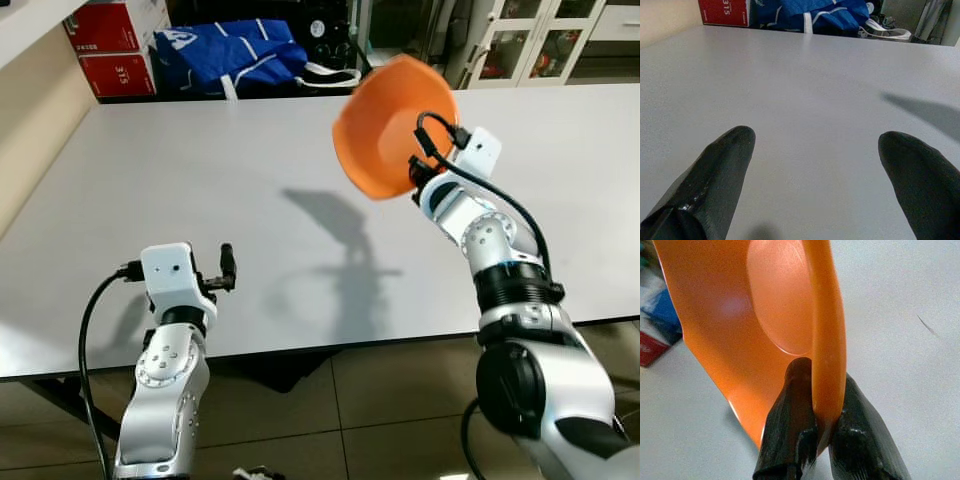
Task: Setting the table
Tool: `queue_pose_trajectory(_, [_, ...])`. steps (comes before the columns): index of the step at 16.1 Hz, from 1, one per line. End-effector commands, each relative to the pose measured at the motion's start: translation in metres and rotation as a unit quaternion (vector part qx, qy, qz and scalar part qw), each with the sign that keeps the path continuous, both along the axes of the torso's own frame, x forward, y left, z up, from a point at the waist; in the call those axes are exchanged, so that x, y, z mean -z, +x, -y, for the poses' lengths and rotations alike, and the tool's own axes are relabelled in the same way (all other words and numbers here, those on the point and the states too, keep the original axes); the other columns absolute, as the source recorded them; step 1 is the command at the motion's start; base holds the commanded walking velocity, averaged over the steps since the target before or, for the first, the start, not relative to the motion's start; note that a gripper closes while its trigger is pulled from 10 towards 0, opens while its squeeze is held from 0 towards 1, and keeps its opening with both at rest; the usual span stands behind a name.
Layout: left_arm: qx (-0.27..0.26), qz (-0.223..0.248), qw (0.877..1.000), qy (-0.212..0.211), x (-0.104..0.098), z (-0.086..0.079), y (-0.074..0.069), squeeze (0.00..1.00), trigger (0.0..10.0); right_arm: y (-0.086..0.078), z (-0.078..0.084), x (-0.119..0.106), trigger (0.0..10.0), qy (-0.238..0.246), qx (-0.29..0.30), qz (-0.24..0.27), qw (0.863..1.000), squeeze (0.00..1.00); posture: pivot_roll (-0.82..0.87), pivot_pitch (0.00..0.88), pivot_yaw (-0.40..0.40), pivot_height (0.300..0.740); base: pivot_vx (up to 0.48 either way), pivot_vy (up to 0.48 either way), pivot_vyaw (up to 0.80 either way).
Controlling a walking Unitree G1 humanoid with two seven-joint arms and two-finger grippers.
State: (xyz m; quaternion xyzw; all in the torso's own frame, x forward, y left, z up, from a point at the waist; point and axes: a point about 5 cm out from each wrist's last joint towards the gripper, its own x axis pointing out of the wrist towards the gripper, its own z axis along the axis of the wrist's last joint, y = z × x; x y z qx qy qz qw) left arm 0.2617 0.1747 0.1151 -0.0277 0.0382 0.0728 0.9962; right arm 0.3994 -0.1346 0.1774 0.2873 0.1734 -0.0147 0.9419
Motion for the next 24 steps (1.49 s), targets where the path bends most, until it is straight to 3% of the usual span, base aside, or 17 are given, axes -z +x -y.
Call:
queue_pose_trajectory(1, [-0.003, -0.003, 1.0, 0.003, -0.001, 0.001, -0.003, 1.0, 10.0, 0.003, -0.003, -0.012, 10.0, 0.01, 0.0, 0.01, 1.0, 0.0, -0.11, 0.0, 0.01, 0.74, 0.0, 0.0, 0.0])
queue_pose_trajectory(4, [-0.002, -0.005, 1.0, 0.002, -0.001, 0.001, -0.003, 1.0, 10.0, 0.001, -0.008, -0.01, 10.0, -0.035, 0.004, -0.03, 0.999, 0.0, -0.11, 0.0, 0.005, 0.74, 0.0, 0.0, 0.0])
queue_pose_trajectory(5, [-0.001, -0.007, 1.0, 0.001, -0.001, 0.002, -0.004, 1.0, 10.0, -0.003, -0.011, -0.003, 10.0, -0.076, -0.017, -0.088, 0.993, 0.0, -0.12, 0.0, 0.0, 0.74, 0.0, 0.0, 0.0])
queue_pose_trajectory(7, [0.0, -0.008, 1.0, -0.001, 0.0, 0.003, -0.004, 1.0, 10.0, -0.009, -0.012, 0.004, 10.0, -0.067, -0.032, -0.125, 0.989, 0.0, -0.13, 0.0, 0.002, 0.74, 0.0, 0.0, 0.0])
queue_pose_trajectory(15, [0.006, -0.011, 1.0, 0.0, -0.001, 0.003, -0.002, 1.0, 10.0, -0.019, -0.009, 0.029, 10.0, -0.171, -0.069, -0.126, 0.975, 0.0, -0.13, 0.0, 0.019, 0.74, 0.0, 0.0, 0.0])
queue_pose_trajectory(19, [0.006, -0.013, 1.0, 0.002, -0.001, 0.002, -0.004, 1.0, 10.0, -0.016, -0.007, 0.017, 10.0, -0.204, -0.074, -0.049, 0.975, 0.0, -0.13, 0.0, 0.02, 0.74, 0.0, 0.0, 0.0])
queue_pose_trajectory(21, [0.006, -0.014, 1.0, 0.002, -0.001, 0.003, -0.004, 1.0, 10.0, -0.016, -0.009, 0.01, 10.0, -0.246, -0.089, -0.02, 0.965, 0.0, -0.13, 0.0, 0.023, 0.74, 0.0, 0.0, 0.0])
queue_pose_trajectory(23, [0.006, -0.013, 1.0, 0.004, -0.001, 0.003, -0.003, 1.0, 10.0, -0.017, -0.007, 0.002, 10.0, -0.347, -0.08, 0.025, 0.934, 0.0, -0.13, 0.0, 0.023, 0.74, 0.0, 0.0, 0.0])
queue_pose_trajectory(24, [0.007, -0.012, 1.0, 0.005, -0.002, 0.003, -0.002, 1.0, 10.0, -0.017, -0.008, -0.006, 10.0, -0.411, -0.076, 0.07, 0.906, 0.0, -0.13, 0.0, 0.024, 0.74, 0.0, 0.0, 0.0])
